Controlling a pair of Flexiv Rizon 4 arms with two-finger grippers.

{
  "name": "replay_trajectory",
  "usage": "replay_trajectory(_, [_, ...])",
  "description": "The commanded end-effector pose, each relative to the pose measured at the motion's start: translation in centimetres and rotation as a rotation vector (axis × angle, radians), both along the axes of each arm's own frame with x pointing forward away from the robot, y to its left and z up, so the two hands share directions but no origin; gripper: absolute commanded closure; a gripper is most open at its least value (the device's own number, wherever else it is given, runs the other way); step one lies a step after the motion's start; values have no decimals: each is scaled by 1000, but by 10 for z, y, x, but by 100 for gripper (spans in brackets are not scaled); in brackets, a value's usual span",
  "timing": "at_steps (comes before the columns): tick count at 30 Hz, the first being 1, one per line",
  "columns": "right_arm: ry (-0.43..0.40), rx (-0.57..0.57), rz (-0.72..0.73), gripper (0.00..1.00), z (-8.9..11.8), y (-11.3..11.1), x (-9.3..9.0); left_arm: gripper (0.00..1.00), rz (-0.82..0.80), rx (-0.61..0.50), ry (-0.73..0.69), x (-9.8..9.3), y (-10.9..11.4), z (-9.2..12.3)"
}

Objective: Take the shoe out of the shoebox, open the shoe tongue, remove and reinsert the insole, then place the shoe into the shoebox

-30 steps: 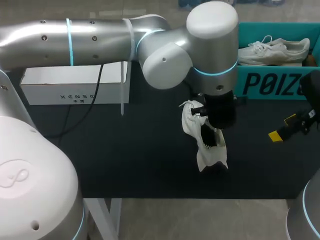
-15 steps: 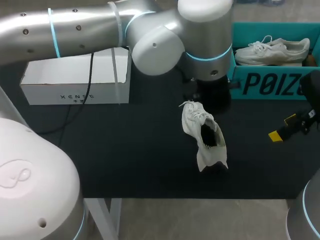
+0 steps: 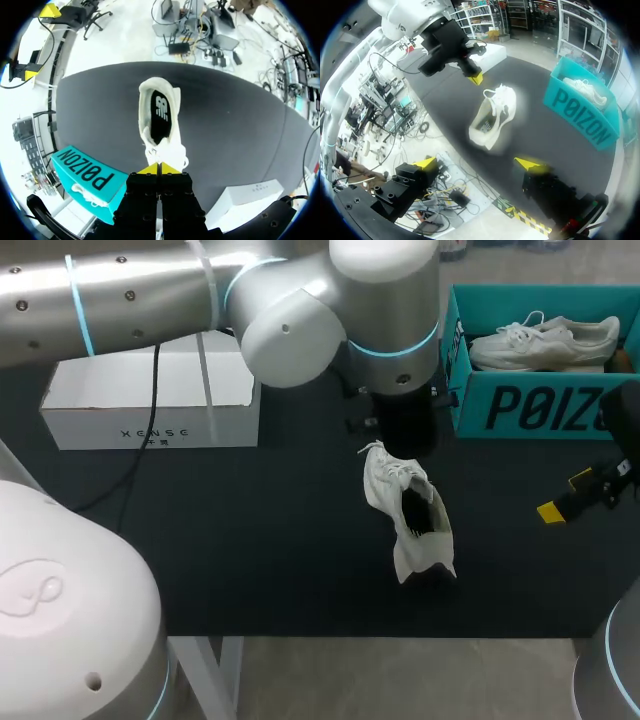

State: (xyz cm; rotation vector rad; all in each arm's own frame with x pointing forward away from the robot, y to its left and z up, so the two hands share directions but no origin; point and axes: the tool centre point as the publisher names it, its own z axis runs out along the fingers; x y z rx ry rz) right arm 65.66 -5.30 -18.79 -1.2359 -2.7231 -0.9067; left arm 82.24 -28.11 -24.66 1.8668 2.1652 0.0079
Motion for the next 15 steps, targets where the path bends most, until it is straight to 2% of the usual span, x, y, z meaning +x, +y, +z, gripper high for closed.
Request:
replay_trajectory(1, [-3, -1, -2, 0, -1, 0, -2, 100, -5, -11, -8, 1, 4, -1])
replay_trajectory(15, [-3, -1, -2, 0, -1, 0, -2, 100, -1, -3, -29, 12, 4, -5])
